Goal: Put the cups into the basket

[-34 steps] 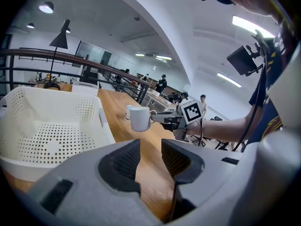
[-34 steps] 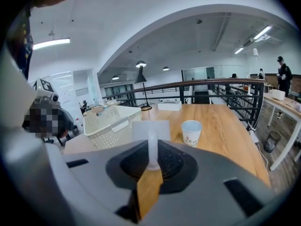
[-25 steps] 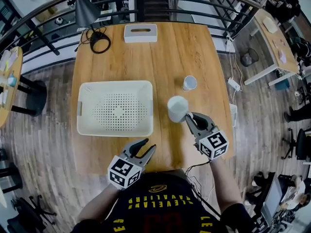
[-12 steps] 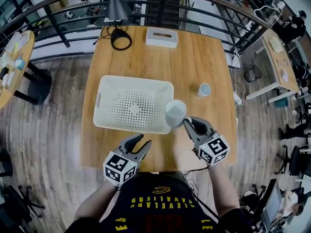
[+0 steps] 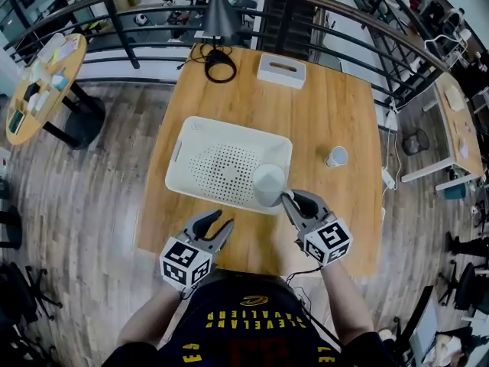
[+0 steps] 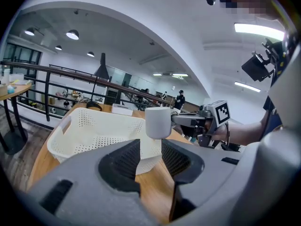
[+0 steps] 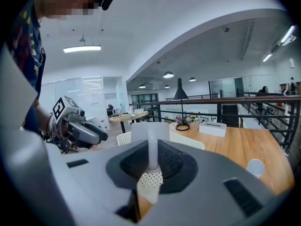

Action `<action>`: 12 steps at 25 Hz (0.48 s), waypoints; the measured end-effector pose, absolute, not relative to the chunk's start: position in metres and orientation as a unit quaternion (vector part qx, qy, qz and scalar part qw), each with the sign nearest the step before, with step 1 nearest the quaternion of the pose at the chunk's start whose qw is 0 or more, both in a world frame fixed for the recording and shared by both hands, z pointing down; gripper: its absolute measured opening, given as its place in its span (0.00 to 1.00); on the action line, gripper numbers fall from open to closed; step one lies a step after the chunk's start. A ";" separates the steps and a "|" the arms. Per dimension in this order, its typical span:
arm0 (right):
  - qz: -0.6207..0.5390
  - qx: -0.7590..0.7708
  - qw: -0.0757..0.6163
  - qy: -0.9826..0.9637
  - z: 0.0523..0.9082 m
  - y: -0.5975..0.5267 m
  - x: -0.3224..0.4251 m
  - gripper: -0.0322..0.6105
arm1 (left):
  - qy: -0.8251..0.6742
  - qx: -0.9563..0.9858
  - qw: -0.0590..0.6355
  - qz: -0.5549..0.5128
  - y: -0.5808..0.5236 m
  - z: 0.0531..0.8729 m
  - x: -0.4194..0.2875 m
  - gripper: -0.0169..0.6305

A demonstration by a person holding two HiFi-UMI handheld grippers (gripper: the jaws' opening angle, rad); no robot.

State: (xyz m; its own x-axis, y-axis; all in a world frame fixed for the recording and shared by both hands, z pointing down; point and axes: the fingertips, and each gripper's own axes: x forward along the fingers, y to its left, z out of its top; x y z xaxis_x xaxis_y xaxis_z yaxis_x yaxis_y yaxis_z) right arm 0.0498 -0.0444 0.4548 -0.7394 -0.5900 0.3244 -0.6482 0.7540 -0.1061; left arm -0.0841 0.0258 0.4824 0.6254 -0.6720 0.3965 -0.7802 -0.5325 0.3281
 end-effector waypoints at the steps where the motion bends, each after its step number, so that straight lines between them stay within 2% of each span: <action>1: 0.105 0.328 0.135 -0.929 0.455 -0.045 0.048 0.12 | -0.426 0.865 0.242 0.111 0.027 0.480 -0.084 0.25; 12: 0.104 0.302 0.119 -0.940 0.449 -0.055 0.032 0.12 | -0.485 0.835 0.228 0.122 0.039 0.464 -0.078 0.25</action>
